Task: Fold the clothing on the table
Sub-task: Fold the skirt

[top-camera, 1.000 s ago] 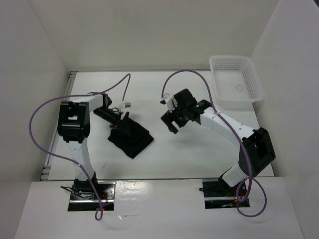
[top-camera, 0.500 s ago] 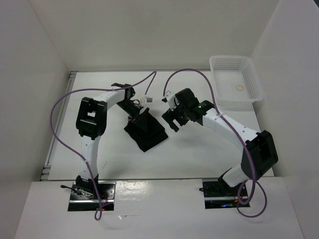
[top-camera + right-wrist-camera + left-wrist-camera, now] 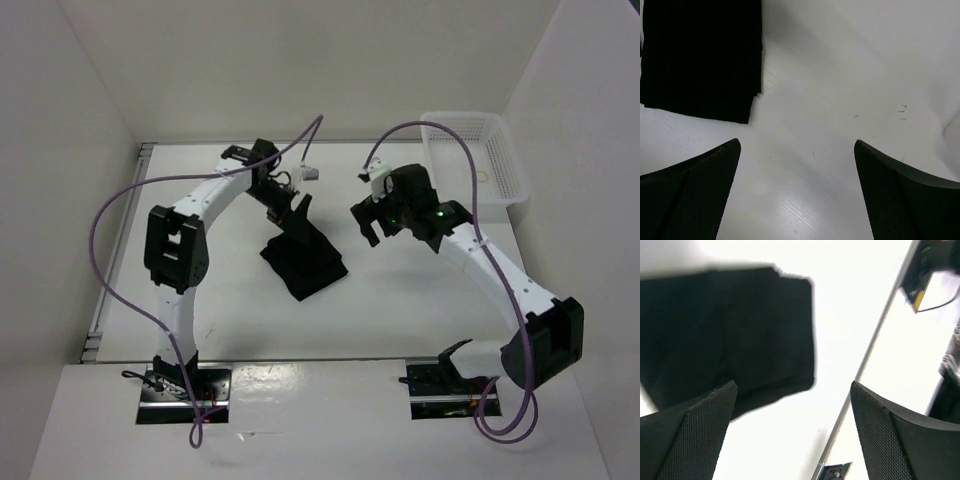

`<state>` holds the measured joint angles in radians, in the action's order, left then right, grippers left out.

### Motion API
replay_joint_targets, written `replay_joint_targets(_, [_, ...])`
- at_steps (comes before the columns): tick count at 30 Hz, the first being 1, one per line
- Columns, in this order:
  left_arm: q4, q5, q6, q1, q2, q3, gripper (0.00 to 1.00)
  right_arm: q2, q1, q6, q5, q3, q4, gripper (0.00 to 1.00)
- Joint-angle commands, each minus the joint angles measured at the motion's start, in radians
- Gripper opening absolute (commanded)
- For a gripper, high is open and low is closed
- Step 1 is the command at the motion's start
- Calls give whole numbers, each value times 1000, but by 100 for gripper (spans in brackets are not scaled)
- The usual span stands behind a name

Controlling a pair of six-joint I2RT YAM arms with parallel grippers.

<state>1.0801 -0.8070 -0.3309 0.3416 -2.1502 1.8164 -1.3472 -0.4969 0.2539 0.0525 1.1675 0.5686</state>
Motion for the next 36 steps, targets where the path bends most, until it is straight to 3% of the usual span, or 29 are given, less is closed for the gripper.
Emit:
replay_joint_targets(1, [73,-15,27,13,226,124,100,107,75,-24,46,27,-32,98])
replay_joint_targets(4, [54,49,47,-31,376,126,100,204,126,-33,46,-9,-32,98])
replay_joint_targets(8, [-205,291,248,-139,672,-154,100,338,185,-99,-34,-98,-67,98])
replay_joint_targets(12, [-402,679,368,-233,1021,-493,100,446,297,-183,-100,-143,-85,98])
replay_joint_targets(14, [-448,733,420,-286,1142,-632,100,459,383,-197,-83,-157,-85,98])
replay_joint_targets(20, [-502,810,441,-421,1374,-779,100,450,625,-193,95,-157,0,98])
replay_joint_targets(23, [-546,764,409,-490,1399,-880,100,450,635,-193,8,-167,14,98])
replay_joint_targets(26, [-511,724,391,-536,1328,-859,100,468,646,-203,-6,-178,4,98])
replay_joint_targets(31, [-468,694,357,-536,1190,-838,100,503,646,-194,-16,-196,-6,98])
replay_joint_targets(36, [-456,693,357,-536,1179,-825,100,513,646,-194,-34,-206,-15,98])
